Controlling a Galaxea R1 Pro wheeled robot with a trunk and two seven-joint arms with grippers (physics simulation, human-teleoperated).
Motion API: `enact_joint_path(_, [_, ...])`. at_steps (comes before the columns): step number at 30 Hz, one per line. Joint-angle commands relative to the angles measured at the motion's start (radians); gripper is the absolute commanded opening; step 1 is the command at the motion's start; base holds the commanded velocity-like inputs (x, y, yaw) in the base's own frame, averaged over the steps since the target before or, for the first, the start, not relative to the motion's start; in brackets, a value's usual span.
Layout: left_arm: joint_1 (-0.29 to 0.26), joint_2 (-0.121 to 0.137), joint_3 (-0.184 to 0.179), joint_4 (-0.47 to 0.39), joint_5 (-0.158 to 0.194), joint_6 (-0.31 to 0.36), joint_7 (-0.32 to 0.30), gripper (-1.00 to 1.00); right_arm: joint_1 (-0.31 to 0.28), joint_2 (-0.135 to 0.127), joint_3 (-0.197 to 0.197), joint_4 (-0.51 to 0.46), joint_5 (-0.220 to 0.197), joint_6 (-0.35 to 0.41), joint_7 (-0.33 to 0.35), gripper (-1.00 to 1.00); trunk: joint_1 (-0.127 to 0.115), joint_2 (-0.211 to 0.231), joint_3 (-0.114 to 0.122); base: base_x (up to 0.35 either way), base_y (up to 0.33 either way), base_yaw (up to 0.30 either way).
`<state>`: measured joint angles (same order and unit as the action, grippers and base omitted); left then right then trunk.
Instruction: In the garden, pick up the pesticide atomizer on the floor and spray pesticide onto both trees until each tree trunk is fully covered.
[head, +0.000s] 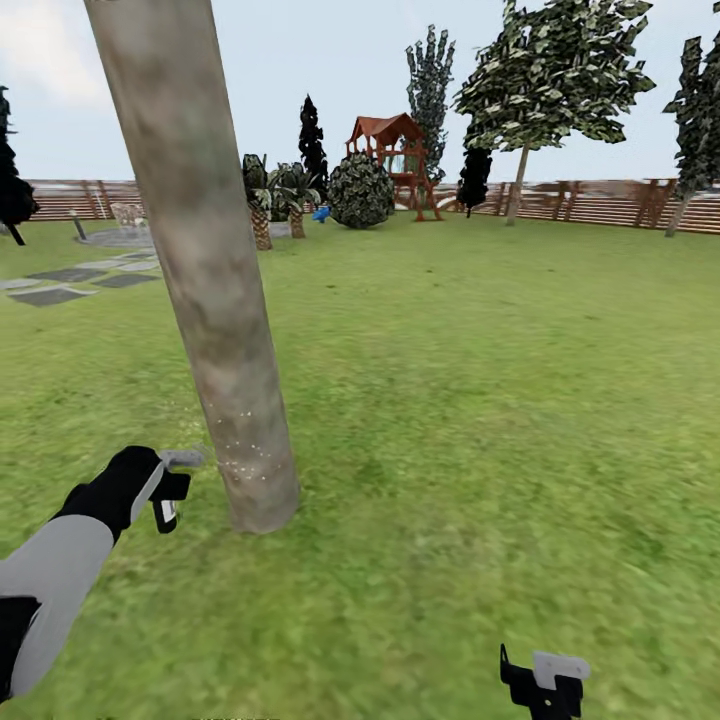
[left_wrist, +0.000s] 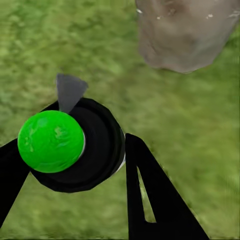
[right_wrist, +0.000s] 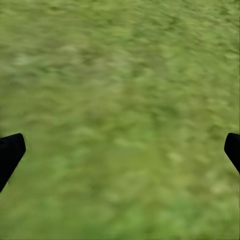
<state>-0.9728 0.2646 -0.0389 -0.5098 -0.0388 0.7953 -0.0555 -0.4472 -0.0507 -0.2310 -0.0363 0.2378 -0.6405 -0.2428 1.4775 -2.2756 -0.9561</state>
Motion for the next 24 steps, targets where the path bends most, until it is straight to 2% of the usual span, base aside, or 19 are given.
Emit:
enact_joint_path(1, [0.012,0.000,-0.004,-0.005,-0.006,0.002,-0.005,-1.00,-0.001,0.000,-0.005,0.001,0.011,-0.002,-0.006,1.00,0.000,0.000,-0.001,0.022,0.010,0.254])
enact_joint_path(3, [0.039,-0.001,-0.001,-0.008,-0.005,-0.002,-0.003,-1.00,-0.001,0.000,-0.005,0.001,0.011,-0.002,-0.006,1.00,0.000,0.000,-0.001,0.005,0.003,0.272])
enact_joint_path(8, [0.044,-0.005,0.001,-0.014,-0.002,-0.002,-0.002,-1.00,-0.001,0.000,-0.005,0.001,0.011,-0.002,-0.006,1.00,0.000,0.000,-0.001,0.032,-0.036,0.167])
enact_joint_path(17, [0.045,-0.029,0.001,-0.012,-0.004,-0.004,0.000,-1.00,-0.001,0.000,-0.005,0.001,0.012,-0.002,-0.006,1.00,0.000,0.000,-0.001,0.141,-0.227,0.005])
enact_joint_path(24, [0.045,-0.030,0.002,-0.014,-0.004,-0.004,0.000,-1.00,-0.001,0.000,-0.005,0.001,0.012,-0.002,-0.005,1.00,0.000,0.000,-0.001,0.058,-0.267,0.000])
